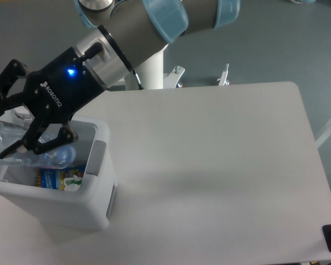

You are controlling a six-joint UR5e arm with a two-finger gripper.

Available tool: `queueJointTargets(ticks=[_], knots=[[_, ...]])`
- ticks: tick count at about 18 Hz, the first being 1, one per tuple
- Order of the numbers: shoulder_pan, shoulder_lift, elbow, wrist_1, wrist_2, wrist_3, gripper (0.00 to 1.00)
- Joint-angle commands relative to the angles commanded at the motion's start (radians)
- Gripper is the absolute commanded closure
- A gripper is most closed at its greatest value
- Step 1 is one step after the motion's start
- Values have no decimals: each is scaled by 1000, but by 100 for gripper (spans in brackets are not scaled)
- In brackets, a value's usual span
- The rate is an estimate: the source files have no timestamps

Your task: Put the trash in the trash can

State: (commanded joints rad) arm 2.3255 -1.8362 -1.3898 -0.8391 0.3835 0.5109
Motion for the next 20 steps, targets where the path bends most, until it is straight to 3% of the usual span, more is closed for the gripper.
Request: queueJointTargets(ticks=[5, 10, 13, 16, 20], knots=[[84, 0, -23, -2, 2, -5, 0], [300, -9, -37, -8, 12, -5, 0], [405, -27, -84, -5, 34, 27, 0], [451, -41, -107, -6, 179, 132, 0], [453, -44, -124, -8, 450, 185, 0]])
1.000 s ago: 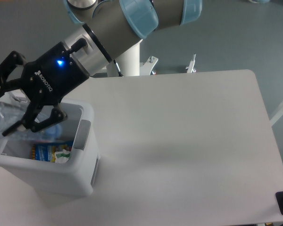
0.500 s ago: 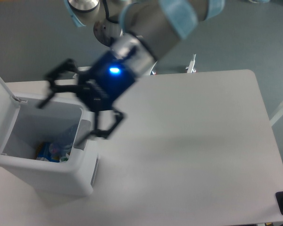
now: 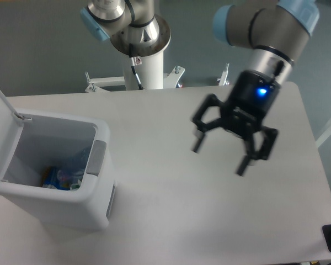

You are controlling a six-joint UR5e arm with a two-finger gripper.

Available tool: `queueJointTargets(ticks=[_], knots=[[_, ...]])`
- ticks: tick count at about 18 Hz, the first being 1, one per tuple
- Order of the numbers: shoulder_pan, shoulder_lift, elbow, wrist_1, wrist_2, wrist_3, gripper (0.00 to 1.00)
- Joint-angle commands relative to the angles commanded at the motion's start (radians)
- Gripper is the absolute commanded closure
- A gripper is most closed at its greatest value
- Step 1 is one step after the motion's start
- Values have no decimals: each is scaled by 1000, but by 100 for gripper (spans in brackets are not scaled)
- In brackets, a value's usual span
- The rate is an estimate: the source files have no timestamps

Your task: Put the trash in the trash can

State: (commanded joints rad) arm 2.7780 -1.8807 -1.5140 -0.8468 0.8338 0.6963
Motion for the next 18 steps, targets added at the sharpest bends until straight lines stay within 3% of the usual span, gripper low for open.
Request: queueJointTargets(ticks=[7, 12, 18], knots=[[-20, -5, -54, -31, 378, 244, 0], [-104, -44, -40, -40, 623, 323, 0], [-126, -60, -49, -46, 680, 359, 0]])
